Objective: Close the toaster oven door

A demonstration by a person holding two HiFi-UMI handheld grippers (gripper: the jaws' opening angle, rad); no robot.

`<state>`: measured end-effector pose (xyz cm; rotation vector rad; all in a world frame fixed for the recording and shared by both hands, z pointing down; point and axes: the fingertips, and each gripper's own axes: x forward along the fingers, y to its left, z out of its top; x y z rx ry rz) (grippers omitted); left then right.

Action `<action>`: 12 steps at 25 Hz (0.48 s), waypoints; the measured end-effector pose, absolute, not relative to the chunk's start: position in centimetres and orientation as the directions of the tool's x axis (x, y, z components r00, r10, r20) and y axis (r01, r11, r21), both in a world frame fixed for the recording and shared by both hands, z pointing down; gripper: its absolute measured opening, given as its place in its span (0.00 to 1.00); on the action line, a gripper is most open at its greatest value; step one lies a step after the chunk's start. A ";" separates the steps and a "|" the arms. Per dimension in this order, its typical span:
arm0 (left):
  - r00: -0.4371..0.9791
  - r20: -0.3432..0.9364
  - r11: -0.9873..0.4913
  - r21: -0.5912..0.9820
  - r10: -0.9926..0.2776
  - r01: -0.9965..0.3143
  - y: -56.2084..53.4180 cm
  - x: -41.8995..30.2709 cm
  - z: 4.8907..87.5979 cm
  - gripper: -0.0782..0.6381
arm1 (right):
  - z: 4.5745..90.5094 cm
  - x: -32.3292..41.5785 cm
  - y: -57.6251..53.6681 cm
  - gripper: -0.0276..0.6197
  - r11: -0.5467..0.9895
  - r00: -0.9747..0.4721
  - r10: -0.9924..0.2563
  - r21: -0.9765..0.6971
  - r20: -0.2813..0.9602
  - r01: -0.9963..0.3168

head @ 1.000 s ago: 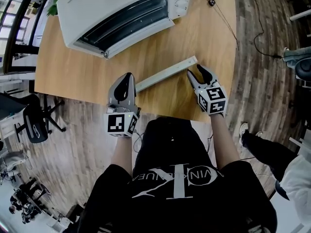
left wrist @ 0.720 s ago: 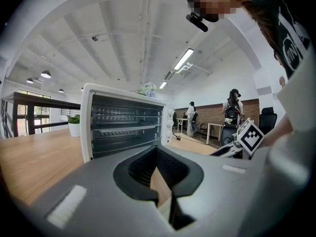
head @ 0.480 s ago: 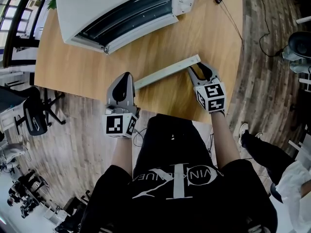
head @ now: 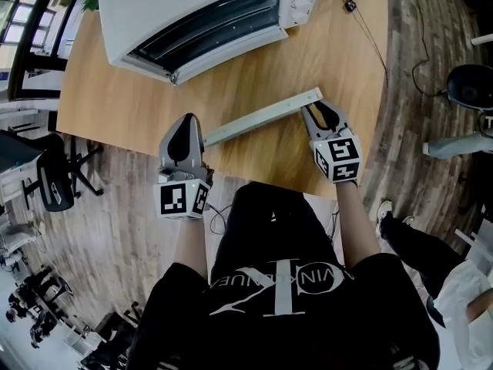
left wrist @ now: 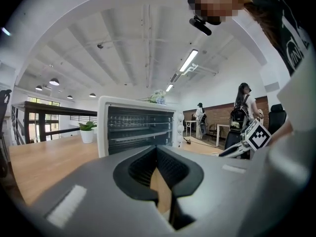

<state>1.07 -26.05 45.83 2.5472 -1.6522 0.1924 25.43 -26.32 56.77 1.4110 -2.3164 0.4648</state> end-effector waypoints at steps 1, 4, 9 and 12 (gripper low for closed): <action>0.401 0.155 -0.404 0.014 -0.903 -0.915 -26.1 0.9 45.6 0.12 | 56.5 25.4 -26.4 0.22 0.437 -0.415 -0.771 -0.074 0.482 -0.897; 0.401 0.139 -0.403 0.014 -0.906 -0.915 -26.2 0.7 44.9 0.12 | 55.5 25.4 -26.6 0.20 0.435 -0.410 -0.782 -0.059 0.470 -0.898; 0.407 0.116 -0.409 0.010 -0.906 -0.912 -26.2 0.8 43.8 0.12 | 53.9 25.3 -27.0 0.20 0.439 -0.406 -0.798 -0.032 0.446 -0.898; 0.406 0.102 -0.407 0.009 -0.908 -0.913 -26.4 0.5 43.1 0.12 | 52.7 25.2 -27.4 0.19 0.437 -0.402 -0.807 -0.018 0.432 -0.899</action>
